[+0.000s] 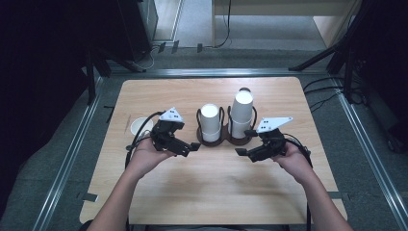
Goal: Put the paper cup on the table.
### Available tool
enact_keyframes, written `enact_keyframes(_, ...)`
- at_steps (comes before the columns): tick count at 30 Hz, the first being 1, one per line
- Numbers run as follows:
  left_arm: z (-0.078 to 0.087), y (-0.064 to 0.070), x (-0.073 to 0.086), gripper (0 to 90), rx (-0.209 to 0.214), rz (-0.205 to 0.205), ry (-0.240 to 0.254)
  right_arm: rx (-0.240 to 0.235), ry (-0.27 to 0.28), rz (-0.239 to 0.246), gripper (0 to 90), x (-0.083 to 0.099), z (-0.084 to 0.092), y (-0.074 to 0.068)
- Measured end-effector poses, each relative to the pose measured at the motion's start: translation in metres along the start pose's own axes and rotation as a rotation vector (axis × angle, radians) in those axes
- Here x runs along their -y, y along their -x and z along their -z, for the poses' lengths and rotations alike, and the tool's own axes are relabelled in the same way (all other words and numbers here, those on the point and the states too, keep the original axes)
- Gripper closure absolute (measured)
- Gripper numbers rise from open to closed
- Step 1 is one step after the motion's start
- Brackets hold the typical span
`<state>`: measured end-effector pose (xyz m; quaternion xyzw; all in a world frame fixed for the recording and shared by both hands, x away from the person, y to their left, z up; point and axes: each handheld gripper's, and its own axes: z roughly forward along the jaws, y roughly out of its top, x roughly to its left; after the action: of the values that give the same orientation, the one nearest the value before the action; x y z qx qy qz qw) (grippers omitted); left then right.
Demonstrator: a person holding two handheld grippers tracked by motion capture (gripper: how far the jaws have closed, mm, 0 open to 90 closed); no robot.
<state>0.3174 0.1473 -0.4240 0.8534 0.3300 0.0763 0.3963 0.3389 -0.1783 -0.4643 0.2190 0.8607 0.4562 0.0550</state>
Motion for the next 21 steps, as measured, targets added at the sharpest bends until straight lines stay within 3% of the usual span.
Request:
enact_keyframes(7, -0.015, 0.012, 0.0, 0.5, 0.036, -0.011, -0.006, 0.001, -0.001, 0.001, 21.7, 0.0, -0.001, -0.001)
enact_keyframes(11, -0.025, 0.018, 0.002, 0.5, 0.085, -0.009, -0.009, 0.0, -0.003, 0.011, 21.7, -0.001, -0.002, -0.003)
enact_keyframes(17, -0.04, 0.03, 0.003, 0.5, 0.064, -0.051, -0.006, 0.002, -0.011, 0.013, 21.7, 0.0, -0.004, -0.004)
enact_keyframes(21, -0.047, 0.034, 0.004, 0.5, 0.042, -0.058, 0.013, -0.001, -0.011, 0.017, 21.7, -0.001, -0.005, -0.004)
